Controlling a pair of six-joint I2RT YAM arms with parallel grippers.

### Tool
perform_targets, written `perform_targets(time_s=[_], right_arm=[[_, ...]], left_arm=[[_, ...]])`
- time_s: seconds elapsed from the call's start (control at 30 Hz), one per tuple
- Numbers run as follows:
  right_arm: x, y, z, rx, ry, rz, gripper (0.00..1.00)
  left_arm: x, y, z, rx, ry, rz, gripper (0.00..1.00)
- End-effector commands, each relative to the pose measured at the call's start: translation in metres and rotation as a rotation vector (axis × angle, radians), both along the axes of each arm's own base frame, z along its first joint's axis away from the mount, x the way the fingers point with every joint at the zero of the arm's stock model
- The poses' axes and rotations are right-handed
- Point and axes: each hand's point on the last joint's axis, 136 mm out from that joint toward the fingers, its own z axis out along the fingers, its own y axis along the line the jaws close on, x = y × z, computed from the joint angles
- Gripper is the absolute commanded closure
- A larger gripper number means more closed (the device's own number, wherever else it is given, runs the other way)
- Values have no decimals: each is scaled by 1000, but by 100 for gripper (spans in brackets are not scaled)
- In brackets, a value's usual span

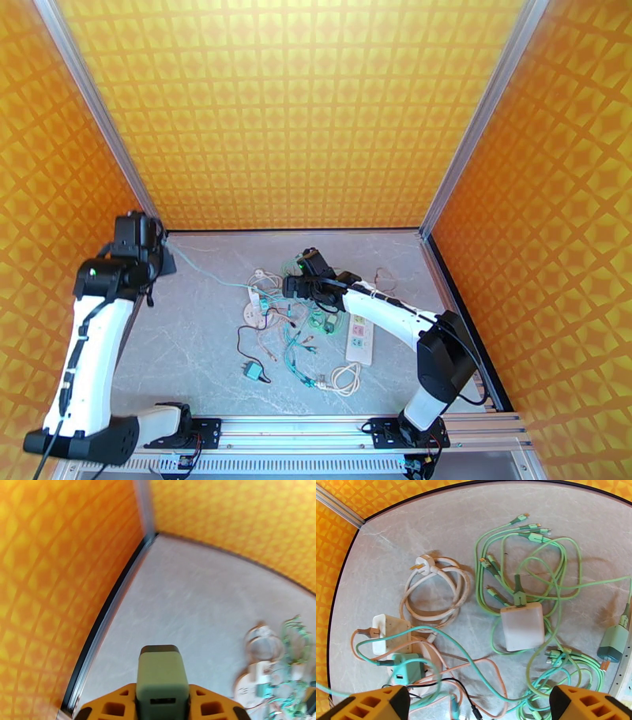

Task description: Pull the plug off the socket

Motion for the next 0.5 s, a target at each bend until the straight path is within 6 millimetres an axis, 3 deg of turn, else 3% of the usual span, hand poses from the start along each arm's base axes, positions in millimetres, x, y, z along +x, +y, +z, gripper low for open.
perform_targets(time_s=[0.0, 0.17, 0.47], right_arm=[[6, 5, 7, 22, -12, 16, 2], [4, 7, 5, 26, -2, 25, 2], [0, 10, -3, 31, 22, 51, 2]], left_arm=[[-13, 22, -30, 15, 33, 107, 100], [-32, 41, -102, -41, 150, 247, 100], [-43, 24, -214, -190, 319, 315, 97]])
